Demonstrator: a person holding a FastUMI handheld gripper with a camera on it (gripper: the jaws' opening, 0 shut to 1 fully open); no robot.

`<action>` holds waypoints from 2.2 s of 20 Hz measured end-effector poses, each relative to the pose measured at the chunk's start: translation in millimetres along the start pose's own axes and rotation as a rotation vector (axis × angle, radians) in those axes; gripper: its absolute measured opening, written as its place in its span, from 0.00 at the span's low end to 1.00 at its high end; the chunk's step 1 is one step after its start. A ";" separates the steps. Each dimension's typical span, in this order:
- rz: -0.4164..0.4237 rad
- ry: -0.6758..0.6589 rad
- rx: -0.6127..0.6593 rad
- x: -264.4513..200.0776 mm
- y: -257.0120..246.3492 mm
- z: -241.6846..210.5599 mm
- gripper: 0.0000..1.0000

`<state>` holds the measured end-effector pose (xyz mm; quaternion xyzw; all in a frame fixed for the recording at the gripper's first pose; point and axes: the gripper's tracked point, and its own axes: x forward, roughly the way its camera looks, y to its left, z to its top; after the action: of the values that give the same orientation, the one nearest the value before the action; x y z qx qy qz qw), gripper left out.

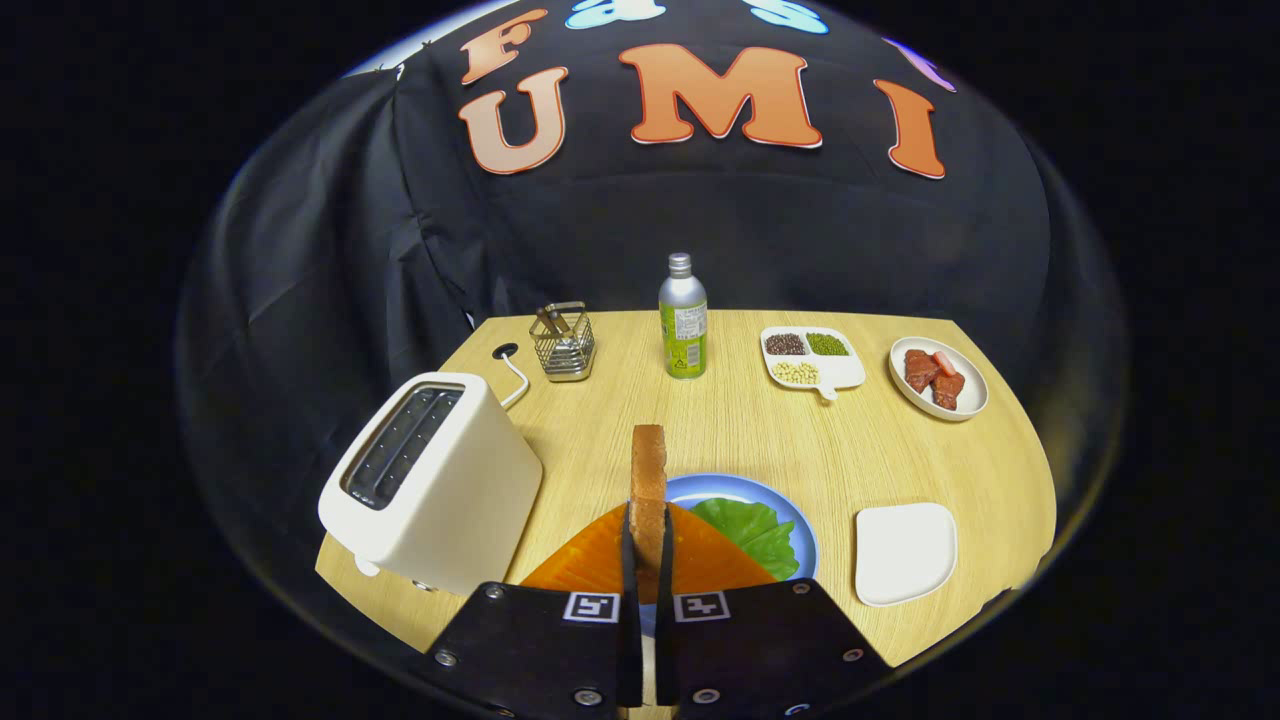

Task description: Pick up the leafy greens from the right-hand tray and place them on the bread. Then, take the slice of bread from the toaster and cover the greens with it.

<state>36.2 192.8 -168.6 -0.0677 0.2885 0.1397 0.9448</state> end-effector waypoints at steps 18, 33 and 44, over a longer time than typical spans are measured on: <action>-0.021 0.126 0.044 33.2 -72.8 -49.0 0.31; -0.097 0.121 0.010 22.9 -126.9 -38.2 0.98; -0.212 -0.200 0.006 -74.2 -199.9 81.7 0.98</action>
<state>80.8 2.8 -50.0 -0.0807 0.1845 0.0445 0.9785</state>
